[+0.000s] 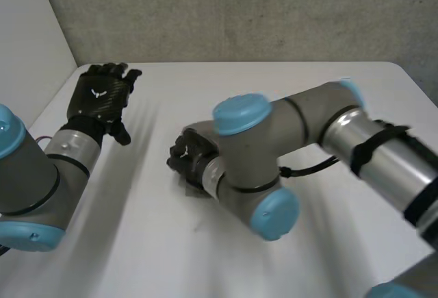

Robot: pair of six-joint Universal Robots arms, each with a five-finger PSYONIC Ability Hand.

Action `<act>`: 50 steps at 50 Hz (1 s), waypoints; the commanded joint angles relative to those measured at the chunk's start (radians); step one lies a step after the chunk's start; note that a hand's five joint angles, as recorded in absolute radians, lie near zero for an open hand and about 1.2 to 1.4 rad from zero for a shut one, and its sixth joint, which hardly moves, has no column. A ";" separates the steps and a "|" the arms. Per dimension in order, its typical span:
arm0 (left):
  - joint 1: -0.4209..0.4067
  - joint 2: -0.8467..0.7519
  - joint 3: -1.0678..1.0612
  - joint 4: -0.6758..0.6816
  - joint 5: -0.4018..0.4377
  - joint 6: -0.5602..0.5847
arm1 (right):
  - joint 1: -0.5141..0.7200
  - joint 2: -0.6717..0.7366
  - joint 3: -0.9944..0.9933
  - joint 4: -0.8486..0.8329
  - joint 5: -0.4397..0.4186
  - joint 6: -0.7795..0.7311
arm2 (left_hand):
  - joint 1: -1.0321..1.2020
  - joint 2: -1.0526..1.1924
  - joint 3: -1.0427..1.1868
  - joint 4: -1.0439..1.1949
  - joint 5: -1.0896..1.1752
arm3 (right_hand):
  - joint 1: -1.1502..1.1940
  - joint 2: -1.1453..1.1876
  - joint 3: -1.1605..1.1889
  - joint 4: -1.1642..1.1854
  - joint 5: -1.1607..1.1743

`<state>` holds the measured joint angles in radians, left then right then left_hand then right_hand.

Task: Fold the towel.

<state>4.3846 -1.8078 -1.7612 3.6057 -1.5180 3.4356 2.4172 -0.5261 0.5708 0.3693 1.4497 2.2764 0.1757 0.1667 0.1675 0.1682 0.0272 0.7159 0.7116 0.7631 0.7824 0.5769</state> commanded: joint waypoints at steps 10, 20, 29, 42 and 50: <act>-0.092 -0.103 0.257 -0.172 0.001 -0.234 | -0.165 -0.325 0.255 -0.096 0.023 0.688 | 0.029 0.038 0.037 0.036 0.003 | -0.541 -0.537 -0.589 -0.608 -0.577; -0.167 -0.263 0.432 -0.297 -0.001 -0.357 | -0.291 -0.411 0.443 -0.156 -0.035 0.771 | 0.047 0.056 0.055 0.054 0.021 | -0.541 -0.537 -0.589 -0.608 -0.577; -0.226 -0.456 0.536 -0.358 -0.051 -0.355 | -0.328 -0.293 0.405 -0.156 -0.106 0.845 | 0.064 0.073 0.072 0.072 0.038 | -0.541 -0.537 -0.589 -0.608 -0.577; -0.224 -0.533 0.503 -0.363 -0.120 -0.351 | -0.316 -0.112 0.302 -0.151 -0.098 0.827 | 0.061 0.070 0.069 0.069 0.035 | -0.541 -0.537 -0.589 -0.608 -0.577; -0.226 -0.481 0.497 -0.364 -0.125 -0.299 | -0.314 -0.195 0.340 -0.151 -0.101 0.813 | 0.053 0.062 0.061 0.060 0.026 | -0.541 -0.537 -0.589 -0.608 -0.577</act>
<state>4.1597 -2.3362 -1.2574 3.2421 -1.6421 3.0936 2.1030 -0.6446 0.8762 0.2183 1.3510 3.0978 0.2045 0.2053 0.2052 0.2054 0.0309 0.2307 0.2602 0.2499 0.2574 0.0628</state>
